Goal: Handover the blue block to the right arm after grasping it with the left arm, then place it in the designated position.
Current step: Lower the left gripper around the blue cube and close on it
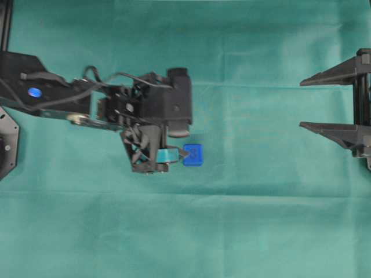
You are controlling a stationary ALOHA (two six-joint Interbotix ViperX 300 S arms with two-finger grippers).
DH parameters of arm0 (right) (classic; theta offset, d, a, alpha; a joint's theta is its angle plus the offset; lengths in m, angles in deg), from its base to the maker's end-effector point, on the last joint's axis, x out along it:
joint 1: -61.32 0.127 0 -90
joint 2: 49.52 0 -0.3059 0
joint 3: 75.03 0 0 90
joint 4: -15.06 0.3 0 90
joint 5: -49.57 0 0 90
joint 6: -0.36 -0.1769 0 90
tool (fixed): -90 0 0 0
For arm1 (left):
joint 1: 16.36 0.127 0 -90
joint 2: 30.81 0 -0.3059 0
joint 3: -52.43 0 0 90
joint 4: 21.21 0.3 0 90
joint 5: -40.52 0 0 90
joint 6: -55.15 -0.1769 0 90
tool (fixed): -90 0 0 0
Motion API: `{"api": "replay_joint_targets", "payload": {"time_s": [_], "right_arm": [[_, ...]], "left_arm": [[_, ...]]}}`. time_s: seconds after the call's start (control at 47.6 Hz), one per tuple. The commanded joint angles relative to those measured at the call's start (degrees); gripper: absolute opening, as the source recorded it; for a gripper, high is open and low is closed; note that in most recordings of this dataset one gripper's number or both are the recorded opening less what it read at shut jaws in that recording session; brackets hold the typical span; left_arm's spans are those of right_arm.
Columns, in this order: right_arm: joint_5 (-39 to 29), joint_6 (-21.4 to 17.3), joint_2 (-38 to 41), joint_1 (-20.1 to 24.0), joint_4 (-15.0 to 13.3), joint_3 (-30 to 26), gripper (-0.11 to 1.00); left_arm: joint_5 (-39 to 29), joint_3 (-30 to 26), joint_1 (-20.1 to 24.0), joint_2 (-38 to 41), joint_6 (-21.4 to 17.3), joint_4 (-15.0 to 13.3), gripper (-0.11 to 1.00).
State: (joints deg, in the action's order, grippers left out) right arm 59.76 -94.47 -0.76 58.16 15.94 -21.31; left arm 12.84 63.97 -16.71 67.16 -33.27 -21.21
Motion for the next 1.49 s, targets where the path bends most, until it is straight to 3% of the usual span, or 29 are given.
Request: {"api": "replay_joint_targets", "payload": {"time_s": [0.0, 0.357, 0.902, 1.238, 1.343, 1.469], "right_arm": [[0.4, 0.1, 0.4, -0.2, -0.1, -1.6, 0.94], [0.4, 0.2, 0.9, -0.2, -0.1, -1.5, 0.94], [0.4, 0.3, 2.2, -0.2, -0.1, -1.3, 0.94], [0.4, 0.3, 2.3, -0.2, -0.1, -1.3, 0.94], [0.4, 0.3, 2.4, -0.2, -0.1, -1.3, 0.94], [0.4, 0.3, 2.3, -0.2, -0.1, -1.4, 0.94]], "left_arm": [[2.0, -0.4, -0.6, 0.9, -0.1, 0.2, 1.00], [9.1, 1.6, -1.1, 9.1, -0.1, 0.2, 1.00], [14.3, 2.3, -1.0, 17.7, -0.1, 0.1, 1.00], [15.4, 2.2, -0.9, 18.2, -0.1, 0.2, 0.99], [15.4, 2.1, -1.0, 18.2, -0.1, 0.1, 0.88], [15.4, 2.5, -1.1, 18.0, -0.4, 0.1, 0.55]]}}
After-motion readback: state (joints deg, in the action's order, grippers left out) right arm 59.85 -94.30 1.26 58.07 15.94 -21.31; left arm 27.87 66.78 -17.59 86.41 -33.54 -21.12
